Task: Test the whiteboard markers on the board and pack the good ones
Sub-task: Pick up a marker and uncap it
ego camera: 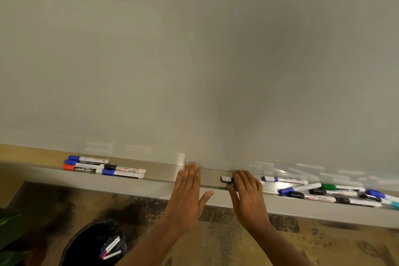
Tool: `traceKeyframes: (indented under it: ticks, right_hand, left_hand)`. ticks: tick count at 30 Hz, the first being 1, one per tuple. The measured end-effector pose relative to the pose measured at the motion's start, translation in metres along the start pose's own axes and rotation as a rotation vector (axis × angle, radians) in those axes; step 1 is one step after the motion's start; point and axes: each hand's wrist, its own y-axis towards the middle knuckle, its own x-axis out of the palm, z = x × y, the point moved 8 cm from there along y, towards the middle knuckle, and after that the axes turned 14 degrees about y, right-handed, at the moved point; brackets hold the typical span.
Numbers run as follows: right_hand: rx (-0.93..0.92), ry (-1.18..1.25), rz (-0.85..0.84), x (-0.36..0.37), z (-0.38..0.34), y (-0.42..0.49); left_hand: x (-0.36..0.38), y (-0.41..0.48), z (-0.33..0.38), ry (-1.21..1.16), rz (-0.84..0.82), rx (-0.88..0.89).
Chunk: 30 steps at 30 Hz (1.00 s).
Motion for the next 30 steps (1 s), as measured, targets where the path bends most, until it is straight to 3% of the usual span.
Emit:
traceKeyframes:
  ticks: [7,13,20,24,27,30]
  right_hand:
    - [0.037,-0.04,-0.089,0.005,0.021,0.008]
    - [-0.026,0.022,-0.023,-0.001,0.012,0.019]
    - [-0.135,0.207,0.111,-0.028,-0.035,0.024]
    - [0.008,0.624,0.183,-0.069,-0.074,0.034]
    - [0.108,0.944,0.211,-0.111,-0.107,0.043]
    - [0.143,1.094,0.208,-0.153,-0.141,0.052]
  left_hand:
    - [0.011,0.006,0.015,0.06,0.051,0.01]
    - [0.004,0.004,0.017,0.011,0.143,0.034]
    - [-0.069,-0.004,0.011,-0.471,0.291,-0.088]
    - [-0.124,-0.006,0.002,-0.928,0.338,-0.235]
    - [-0.173,-0.008,-0.002,-1.121,0.394,-0.248]
    - [-0.227,-0.011,0.001,-1.232,0.381,-0.193]
